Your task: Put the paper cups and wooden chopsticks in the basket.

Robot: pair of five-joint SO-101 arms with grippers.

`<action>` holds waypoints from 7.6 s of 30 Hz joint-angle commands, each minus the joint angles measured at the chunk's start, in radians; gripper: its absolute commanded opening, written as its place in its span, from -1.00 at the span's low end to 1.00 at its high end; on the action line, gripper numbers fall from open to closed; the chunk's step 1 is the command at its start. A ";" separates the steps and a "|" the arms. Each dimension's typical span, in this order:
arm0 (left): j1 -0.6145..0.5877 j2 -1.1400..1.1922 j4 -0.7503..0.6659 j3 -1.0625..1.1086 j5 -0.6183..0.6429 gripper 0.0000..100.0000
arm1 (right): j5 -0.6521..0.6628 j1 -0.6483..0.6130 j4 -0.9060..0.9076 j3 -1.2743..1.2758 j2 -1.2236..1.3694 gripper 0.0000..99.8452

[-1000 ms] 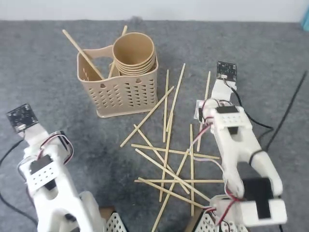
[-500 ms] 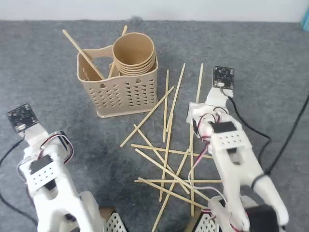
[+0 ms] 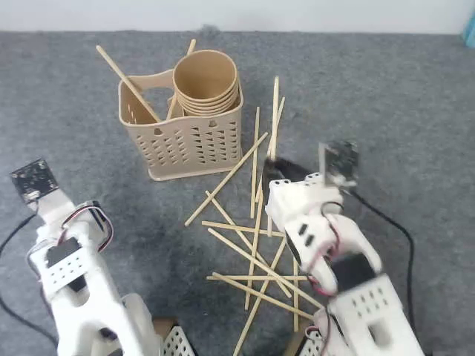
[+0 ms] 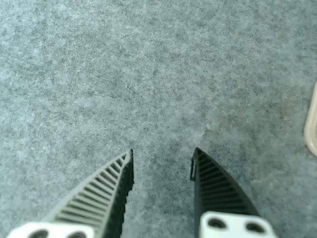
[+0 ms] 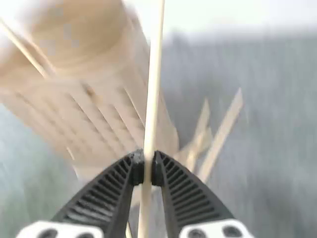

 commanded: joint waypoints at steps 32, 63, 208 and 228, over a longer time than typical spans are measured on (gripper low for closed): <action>0.008 -0.023 -0.018 -0.002 -0.046 -0.65 | 0.448 -0.228 -0.479 -1.496 1.319 -0.99; 0.006 -0.023 -0.018 -0.002 -0.046 -0.65 | 0.407 -0.297 -0.124 -1.751 1.501 -0.85; 1.232 0.454 0.071 -0.392 -0.055 -0.77 | 0.167 0.866 0.392 -0.038 0.472 -0.85; 1.240 0.476 -0.035 -0.358 0.152 -0.77 | 0.166 0.828 0.371 -0.025 0.472 -0.85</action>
